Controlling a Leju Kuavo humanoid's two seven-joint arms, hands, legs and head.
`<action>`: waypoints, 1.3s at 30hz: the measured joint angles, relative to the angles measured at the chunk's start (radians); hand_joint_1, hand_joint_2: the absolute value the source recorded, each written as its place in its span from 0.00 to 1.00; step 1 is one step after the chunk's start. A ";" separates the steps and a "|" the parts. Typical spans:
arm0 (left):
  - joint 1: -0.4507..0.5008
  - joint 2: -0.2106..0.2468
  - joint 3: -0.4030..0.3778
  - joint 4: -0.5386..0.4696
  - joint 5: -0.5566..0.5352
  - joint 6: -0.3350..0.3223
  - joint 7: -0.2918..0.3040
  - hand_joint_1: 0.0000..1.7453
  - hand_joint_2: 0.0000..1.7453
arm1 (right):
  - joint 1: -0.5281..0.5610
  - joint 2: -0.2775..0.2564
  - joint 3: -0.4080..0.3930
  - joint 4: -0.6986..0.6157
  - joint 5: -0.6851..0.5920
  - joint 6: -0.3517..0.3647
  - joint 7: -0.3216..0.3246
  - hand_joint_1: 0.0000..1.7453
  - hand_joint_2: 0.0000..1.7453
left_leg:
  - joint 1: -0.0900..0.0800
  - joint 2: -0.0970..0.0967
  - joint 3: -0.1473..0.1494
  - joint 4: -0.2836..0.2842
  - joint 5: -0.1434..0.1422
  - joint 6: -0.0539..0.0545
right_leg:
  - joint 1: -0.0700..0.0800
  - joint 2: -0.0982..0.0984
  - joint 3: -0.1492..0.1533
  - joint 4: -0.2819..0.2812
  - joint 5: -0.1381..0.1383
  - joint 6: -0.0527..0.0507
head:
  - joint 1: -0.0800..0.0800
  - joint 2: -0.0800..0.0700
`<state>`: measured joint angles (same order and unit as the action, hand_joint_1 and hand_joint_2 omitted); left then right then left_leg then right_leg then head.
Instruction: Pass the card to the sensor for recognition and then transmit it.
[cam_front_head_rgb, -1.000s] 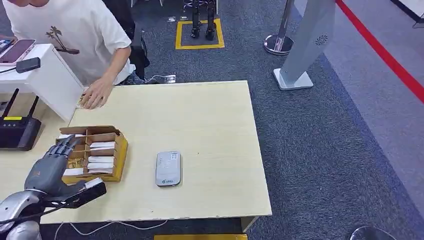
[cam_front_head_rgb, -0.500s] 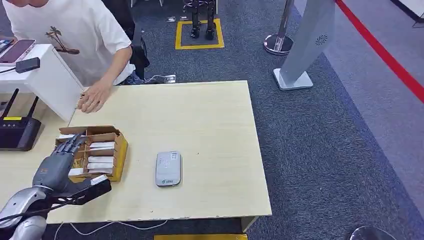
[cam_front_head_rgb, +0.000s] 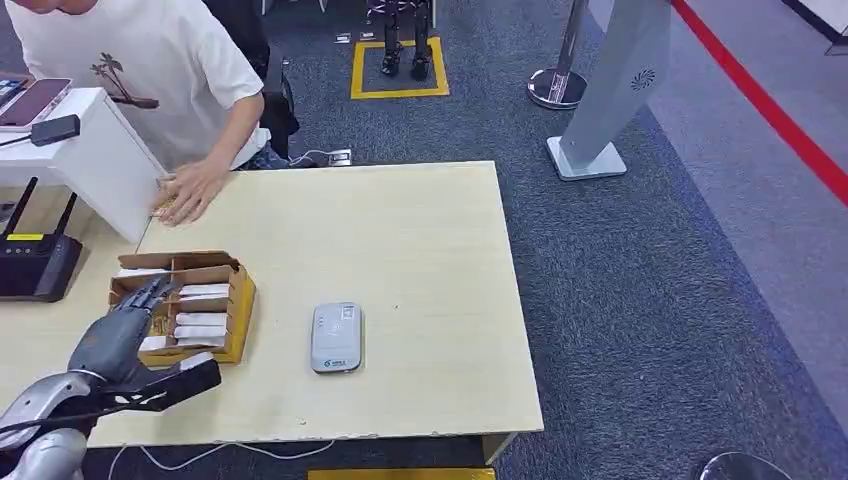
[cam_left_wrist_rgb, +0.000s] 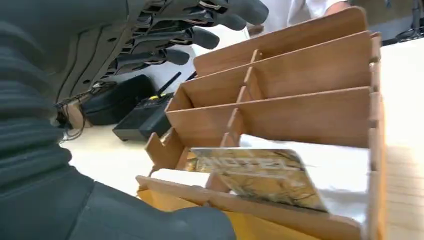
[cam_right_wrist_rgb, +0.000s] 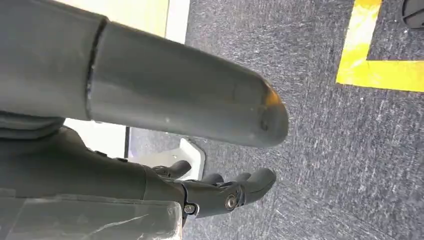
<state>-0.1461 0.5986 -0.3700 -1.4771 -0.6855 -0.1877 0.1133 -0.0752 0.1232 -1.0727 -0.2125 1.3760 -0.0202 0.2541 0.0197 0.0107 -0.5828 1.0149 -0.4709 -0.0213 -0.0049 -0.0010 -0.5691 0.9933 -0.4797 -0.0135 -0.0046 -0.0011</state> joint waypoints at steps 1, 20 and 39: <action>0.000 0.005 0.000 0.000 0.000 0.000 0.000 0.00 1.00 | 0.000 0.000 0.000 0.000 0.000 -0.001 0.000 0.00 0.00 | 0.000 0.000 0.000 0.000 0.000 0.000 | 0.000 0.000 0.000 0.000 0.000 0.000 | 0.000 0.000; 0.028 0.066 -0.001 -0.026 -0.003 -0.004 0.026 0.00 1.00 | 0.000 0.000 0.000 0.000 0.000 -0.002 0.002 0.00 0.00 | 0.000 0.000 0.000 0.000 0.000 0.000 | 0.000 0.000 0.000 0.000 0.000 0.000 | 0.000 0.000; 0.034 0.069 -0.001 -0.033 0.000 -0.007 0.026 0.00 1.00 | 0.000 0.000 0.000 0.000 0.000 -0.001 0.000 0.00 0.00 | 0.000 0.000 0.000 0.000 0.000 0.000 | 0.000 0.000 0.000 0.000 0.000 0.000 | 0.000 0.000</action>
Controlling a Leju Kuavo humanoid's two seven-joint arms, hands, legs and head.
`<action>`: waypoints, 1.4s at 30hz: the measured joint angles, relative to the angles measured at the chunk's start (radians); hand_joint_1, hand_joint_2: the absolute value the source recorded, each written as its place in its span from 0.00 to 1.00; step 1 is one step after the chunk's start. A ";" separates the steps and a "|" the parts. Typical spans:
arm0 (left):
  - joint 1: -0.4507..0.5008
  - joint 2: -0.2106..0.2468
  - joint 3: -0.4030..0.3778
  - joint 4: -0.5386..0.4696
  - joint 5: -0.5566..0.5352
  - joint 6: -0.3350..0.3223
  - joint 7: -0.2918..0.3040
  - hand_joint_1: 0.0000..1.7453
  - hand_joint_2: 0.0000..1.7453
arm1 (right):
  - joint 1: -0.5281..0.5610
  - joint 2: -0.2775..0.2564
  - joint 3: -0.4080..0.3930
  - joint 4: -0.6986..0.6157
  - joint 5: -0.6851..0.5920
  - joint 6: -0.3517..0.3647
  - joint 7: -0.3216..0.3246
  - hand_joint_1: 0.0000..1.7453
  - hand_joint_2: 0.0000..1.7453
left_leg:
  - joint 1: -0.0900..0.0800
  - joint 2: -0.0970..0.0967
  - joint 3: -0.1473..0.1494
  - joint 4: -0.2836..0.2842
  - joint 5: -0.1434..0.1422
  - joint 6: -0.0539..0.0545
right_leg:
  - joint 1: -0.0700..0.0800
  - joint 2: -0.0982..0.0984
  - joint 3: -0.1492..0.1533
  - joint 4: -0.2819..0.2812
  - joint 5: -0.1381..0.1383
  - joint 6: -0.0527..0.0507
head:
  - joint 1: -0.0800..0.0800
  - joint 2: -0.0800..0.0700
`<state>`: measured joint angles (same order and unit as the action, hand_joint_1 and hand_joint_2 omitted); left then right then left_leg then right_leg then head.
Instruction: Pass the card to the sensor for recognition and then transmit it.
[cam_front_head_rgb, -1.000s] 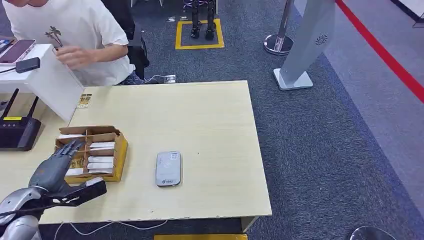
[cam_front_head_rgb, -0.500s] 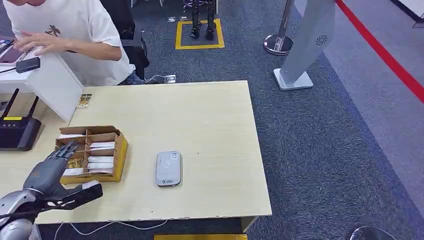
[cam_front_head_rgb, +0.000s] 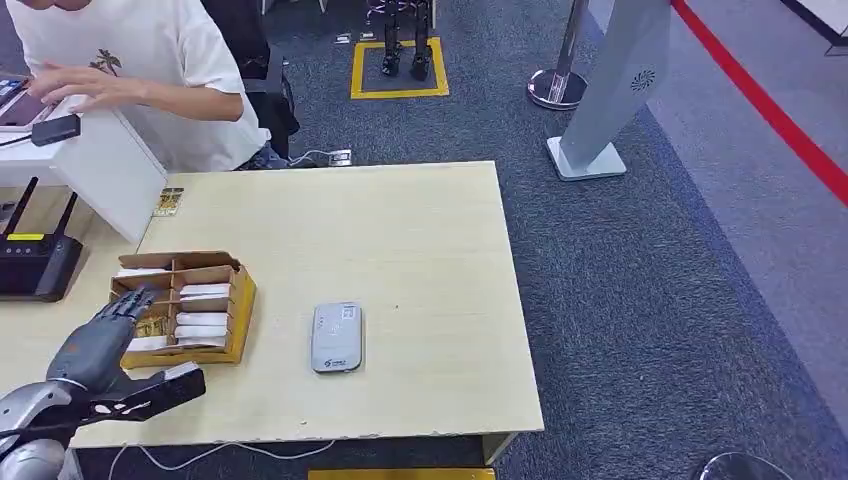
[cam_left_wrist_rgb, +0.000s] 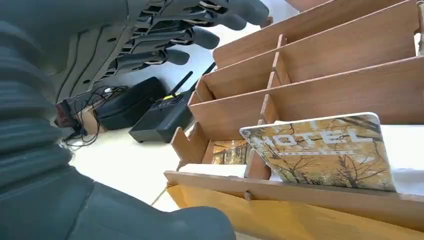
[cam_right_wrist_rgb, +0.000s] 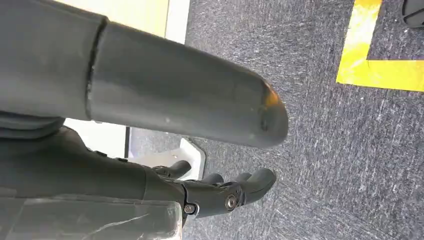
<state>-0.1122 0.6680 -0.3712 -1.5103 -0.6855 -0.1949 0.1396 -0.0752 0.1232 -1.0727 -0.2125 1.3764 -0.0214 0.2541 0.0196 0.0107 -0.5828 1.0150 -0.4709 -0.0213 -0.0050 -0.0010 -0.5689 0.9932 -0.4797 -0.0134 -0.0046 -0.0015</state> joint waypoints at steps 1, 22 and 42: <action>0.000 0.000 0.000 0.000 0.001 0.000 0.000 0.00 1.00 | 0.000 0.000 0.000 0.000 0.000 0.000 0.000 0.00 0.00 | 0.000 0.000 0.000 0.000 0.000 0.000 | 0.000 0.000 0.000 0.000 0.000 0.000 | 0.000 0.000; 0.001 -0.118 -0.021 0.032 -0.018 0.059 -0.019 0.00 1.00 | -0.001 0.000 0.004 0.000 0.016 0.006 0.000 0.00 0.00 | 0.000 0.000 0.000 0.000 0.000 0.000 | 0.000 0.000 0.000 0.000 0.000 0.000 | 0.000 0.000; -0.005 -0.122 -0.021 0.045 -0.016 0.056 -0.025 0.00 1.00 | 0.000 0.000 0.004 0.000 0.016 0.003 0.000 0.00 0.00 | 0.000 0.000 0.000 0.000 0.000 0.000 | 0.000 0.000 0.000 0.000 0.000 0.000 | 0.000 0.000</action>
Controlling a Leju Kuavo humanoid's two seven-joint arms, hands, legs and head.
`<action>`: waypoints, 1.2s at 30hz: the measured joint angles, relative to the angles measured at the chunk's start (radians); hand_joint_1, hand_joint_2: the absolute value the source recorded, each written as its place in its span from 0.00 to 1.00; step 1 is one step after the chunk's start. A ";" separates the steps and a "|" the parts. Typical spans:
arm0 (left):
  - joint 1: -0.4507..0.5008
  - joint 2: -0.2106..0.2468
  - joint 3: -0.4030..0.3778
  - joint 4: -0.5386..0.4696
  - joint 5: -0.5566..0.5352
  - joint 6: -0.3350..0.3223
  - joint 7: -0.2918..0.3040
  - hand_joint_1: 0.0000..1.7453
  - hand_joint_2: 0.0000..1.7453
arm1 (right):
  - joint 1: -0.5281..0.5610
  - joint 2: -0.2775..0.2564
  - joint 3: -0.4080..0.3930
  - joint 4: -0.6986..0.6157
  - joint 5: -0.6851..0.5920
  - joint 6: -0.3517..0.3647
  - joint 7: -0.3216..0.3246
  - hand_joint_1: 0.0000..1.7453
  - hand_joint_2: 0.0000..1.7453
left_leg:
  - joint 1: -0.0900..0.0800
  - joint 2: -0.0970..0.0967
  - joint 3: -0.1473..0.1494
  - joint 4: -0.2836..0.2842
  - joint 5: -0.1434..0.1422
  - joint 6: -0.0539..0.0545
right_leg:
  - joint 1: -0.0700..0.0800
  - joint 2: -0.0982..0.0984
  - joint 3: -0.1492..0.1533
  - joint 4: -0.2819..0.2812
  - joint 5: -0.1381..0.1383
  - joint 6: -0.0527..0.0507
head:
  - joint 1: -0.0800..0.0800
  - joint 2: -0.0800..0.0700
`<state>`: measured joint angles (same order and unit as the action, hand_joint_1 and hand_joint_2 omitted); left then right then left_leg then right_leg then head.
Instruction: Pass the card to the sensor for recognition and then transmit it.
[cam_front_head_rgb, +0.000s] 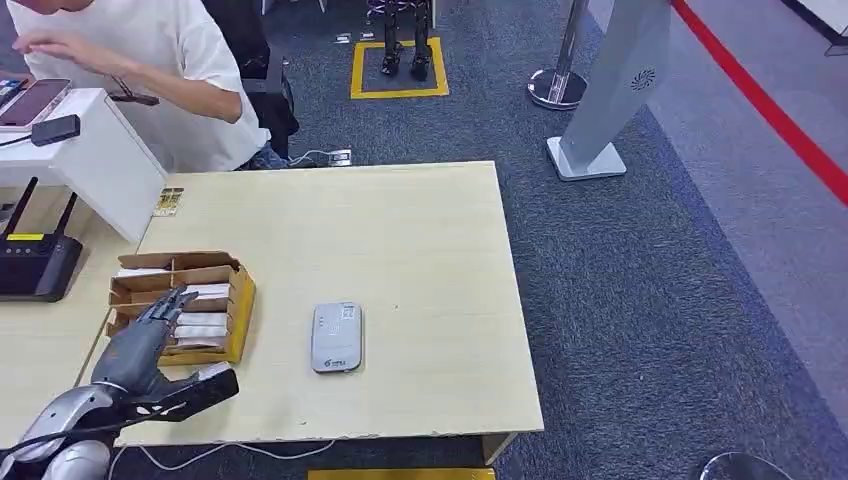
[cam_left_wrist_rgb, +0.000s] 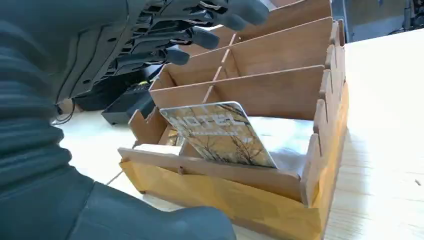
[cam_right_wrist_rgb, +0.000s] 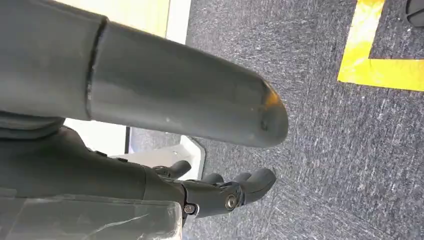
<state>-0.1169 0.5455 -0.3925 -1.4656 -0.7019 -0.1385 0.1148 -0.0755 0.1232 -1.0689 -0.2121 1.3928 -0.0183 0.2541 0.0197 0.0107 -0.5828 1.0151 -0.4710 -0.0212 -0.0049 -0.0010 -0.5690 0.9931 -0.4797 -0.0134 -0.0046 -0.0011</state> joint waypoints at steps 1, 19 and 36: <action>-0.003 0.008 0.000 0.000 0.002 -0.003 0.001 0.00 1.00 | 0.000 0.000 0.000 0.000 0.000 -0.001 0.000 0.00 0.00 | 0.000 0.000 0.000 0.000 0.000 0.000 | 0.000 0.000 0.000 0.000 0.000 0.000 | 0.000 0.000; -0.029 0.079 0.000 -0.006 0.002 -0.027 0.015 0.06 1.00 | 0.000 -0.002 0.000 0.000 -0.005 -0.007 0.000 0.00 0.00 | 0.000 0.000 0.000 0.000 0.000 0.000 | 0.000 0.000 0.000 0.000 0.000 0.000 | 0.000 0.000; -0.032 0.083 0.000 -0.006 0.002 -0.027 0.015 0.00 1.00 | 0.000 -0.002 0.000 0.000 -0.005 -0.008 0.000 0.00 0.00 | 0.000 0.000 0.000 0.000 0.000 0.000 | 0.000 0.000 0.000 0.000 0.000 0.000 | 0.000 0.000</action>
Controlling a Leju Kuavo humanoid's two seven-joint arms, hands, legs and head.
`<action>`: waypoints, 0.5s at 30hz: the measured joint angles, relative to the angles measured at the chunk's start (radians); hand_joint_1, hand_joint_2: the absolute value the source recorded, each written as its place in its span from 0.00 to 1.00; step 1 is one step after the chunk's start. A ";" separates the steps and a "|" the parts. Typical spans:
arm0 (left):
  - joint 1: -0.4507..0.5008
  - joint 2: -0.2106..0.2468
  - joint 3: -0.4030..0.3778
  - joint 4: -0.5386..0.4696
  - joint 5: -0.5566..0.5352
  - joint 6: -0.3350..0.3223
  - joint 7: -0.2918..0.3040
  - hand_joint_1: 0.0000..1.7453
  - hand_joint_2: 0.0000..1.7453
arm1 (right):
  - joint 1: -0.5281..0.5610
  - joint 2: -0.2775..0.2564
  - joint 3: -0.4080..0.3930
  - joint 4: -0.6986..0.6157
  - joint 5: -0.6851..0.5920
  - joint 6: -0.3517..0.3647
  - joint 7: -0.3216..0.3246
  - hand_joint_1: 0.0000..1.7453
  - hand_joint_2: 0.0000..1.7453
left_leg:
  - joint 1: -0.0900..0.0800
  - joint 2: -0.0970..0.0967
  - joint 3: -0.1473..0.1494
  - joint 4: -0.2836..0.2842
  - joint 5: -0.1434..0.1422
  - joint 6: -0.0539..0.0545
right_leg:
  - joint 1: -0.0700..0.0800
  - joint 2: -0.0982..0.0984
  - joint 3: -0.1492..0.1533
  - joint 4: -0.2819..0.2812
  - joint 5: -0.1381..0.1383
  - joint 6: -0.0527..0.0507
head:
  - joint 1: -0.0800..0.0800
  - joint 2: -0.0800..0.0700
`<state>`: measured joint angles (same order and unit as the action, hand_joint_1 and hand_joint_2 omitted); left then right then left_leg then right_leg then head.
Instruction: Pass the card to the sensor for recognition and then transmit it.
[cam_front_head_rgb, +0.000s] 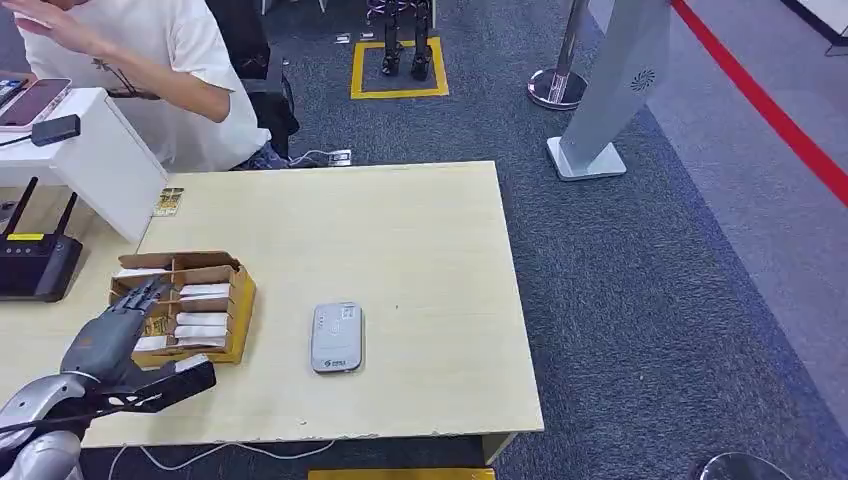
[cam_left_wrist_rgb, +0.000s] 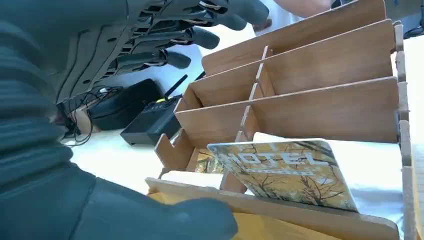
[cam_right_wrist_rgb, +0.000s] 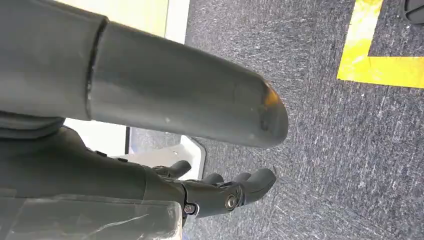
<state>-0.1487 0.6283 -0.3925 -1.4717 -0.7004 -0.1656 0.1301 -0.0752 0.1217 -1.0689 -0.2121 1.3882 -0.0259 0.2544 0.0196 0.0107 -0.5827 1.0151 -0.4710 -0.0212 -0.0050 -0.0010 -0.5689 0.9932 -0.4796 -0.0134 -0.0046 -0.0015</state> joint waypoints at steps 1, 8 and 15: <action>0.000 0.000 0.000 0.000 0.000 0.000 0.000 0.02 1.00 | 0.000 0.000 0.000 0.000 0.000 0.000 0.000 0.00 0.00 | 0.000 0.000 0.000 0.000 0.000 0.000 | 0.000 0.000 0.000 0.000 0.000 0.000 | 0.000 0.000; -0.006 0.002 0.000 0.000 0.002 -0.011 0.000 1.00 1.00 | 0.000 0.000 0.000 0.000 0.000 -0.001 0.000 0.00 0.00 | 0.000 0.000 0.000 0.000 0.000 0.000 | 0.000 0.000 0.000 0.000 0.000 0.000 | 0.000 0.000; -0.004 0.002 0.000 -0.009 0.015 -0.010 -0.007 1.00 1.00 | 0.000 0.000 0.000 0.000 -0.002 0.001 0.000 0.00 0.00 | 0.000 0.000 0.000 0.000 0.000 0.000 | 0.000 0.000 0.000 0.000 0.000 0.000 | 0.000 0.000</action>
<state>-0.1524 0.6302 -0.3925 -1.4812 -0.6851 -0.1759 0.1228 -0.0751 0.1213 -1.0689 -0.2121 1.3859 -0.0252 0.2544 0.0196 0.0107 -0.5829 1.0151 -0.4710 -0.0213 -0.0050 -0.0011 -0.5689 0.9932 -0.4796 -0.0134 -0.0046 -0.0015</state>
